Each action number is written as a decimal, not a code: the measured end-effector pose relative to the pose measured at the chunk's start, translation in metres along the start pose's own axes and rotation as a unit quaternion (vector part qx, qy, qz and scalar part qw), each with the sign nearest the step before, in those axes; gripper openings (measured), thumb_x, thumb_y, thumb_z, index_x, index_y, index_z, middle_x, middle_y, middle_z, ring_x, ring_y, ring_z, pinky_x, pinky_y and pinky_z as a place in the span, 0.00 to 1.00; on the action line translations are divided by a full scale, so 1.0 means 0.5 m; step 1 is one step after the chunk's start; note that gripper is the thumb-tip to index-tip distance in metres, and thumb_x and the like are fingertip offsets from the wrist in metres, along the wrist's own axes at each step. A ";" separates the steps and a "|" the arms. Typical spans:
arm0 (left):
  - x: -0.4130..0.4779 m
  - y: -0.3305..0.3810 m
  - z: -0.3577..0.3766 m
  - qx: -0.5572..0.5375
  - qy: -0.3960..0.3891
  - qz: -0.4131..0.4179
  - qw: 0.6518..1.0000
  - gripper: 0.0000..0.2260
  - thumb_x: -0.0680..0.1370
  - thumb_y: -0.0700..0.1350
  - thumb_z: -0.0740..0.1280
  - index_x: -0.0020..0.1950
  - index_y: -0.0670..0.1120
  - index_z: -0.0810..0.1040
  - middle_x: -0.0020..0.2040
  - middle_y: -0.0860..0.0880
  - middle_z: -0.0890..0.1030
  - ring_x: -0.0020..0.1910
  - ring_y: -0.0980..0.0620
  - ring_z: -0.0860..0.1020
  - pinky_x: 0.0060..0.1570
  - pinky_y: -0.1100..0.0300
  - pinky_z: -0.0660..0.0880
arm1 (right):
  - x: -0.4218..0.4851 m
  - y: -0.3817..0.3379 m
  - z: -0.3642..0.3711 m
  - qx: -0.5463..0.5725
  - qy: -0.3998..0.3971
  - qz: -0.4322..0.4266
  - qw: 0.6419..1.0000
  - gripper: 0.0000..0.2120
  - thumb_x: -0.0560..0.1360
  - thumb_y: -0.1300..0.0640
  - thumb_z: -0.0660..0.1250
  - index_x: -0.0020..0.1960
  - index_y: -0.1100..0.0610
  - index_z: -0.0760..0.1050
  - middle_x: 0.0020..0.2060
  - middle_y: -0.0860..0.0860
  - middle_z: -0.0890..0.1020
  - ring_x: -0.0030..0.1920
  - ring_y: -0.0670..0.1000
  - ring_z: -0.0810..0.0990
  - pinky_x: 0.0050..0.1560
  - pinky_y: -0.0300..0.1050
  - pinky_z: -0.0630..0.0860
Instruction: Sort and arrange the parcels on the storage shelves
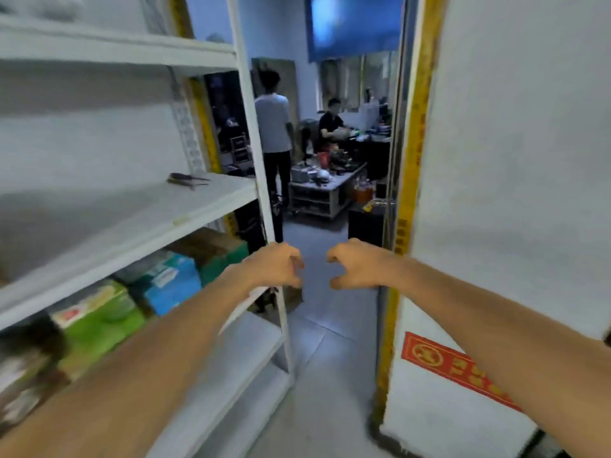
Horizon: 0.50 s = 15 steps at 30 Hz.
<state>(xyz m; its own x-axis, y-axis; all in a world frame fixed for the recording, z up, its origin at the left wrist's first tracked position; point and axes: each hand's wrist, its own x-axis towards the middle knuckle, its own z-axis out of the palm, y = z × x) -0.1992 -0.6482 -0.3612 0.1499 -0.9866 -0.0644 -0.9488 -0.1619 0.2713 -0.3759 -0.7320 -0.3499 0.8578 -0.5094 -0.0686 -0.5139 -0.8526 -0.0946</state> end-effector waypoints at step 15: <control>-0.615 -0.294 -0.022 -0.028 0.092 -0.425 0.900 0.14 0.72 0.47 0.73 0.57 0.48 0.81 0.52 0.50 0.83 0.51 0.49 0.80 0.55 0.53 0.77 | 0.152 -0.576 0.042 0.000 -0.040 -0.363 0.931 0.23 0.72 0.48 0.70 0.64 0.55 0.72 0.58 0.52 0.76 0.56 0.54 0.76 0.54 0.50 0.76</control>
<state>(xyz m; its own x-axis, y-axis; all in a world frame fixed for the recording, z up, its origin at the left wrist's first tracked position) -0.1026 -0.3211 -0.3706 0.8636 -0.4915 -0.1123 -0.4547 -0.8556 0.2474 -0.1629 -0.5228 -0.3489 0.9756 0.2113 -0.0602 0.2010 -0.9690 -0.1440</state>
